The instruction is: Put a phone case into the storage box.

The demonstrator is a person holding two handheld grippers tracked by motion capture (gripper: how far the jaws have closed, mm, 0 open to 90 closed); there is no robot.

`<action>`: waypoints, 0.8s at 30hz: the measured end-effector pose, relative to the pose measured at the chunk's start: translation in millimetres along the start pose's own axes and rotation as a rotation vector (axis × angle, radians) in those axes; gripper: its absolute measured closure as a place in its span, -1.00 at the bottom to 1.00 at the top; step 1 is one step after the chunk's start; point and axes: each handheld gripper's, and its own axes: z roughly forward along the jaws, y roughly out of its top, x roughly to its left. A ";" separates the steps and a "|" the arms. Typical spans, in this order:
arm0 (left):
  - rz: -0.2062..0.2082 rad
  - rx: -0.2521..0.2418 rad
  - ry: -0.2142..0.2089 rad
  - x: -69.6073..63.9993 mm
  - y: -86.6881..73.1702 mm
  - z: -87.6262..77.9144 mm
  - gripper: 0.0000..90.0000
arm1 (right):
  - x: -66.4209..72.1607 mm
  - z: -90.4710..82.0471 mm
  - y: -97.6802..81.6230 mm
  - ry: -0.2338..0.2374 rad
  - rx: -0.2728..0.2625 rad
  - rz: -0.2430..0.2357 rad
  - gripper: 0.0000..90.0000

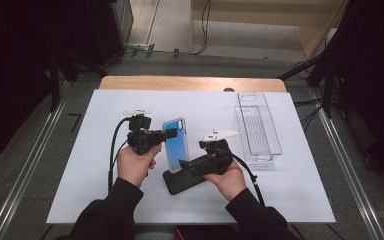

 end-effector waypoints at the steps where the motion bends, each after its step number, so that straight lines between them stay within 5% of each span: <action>1: 0.006 -0.010 0.004 -0.2 -0.7 -0.2 0.90 | -3.5 -5.7 -1.2 0.004 0.006 0.008 -1.00; 9: 0.104 -0.112 -0.001 -0.5 -6.3 -2.8 0.91 | -15.6 -22.2 -10.4 -0.015 0.042 -0.042 -1.00; 14: 0.152 -0.144 0.008 -3.6 -13.2 1.1 0.91 | -21.4 -22.4 -14.3 0.016 0.026 -0.016 -1.00; 24: 0.156 -0.160 0.015 -11.8 -24.4 9.8 0.91 | -9.6 -12.6 -10.6 -0.058 0.026 -0.045 -1.00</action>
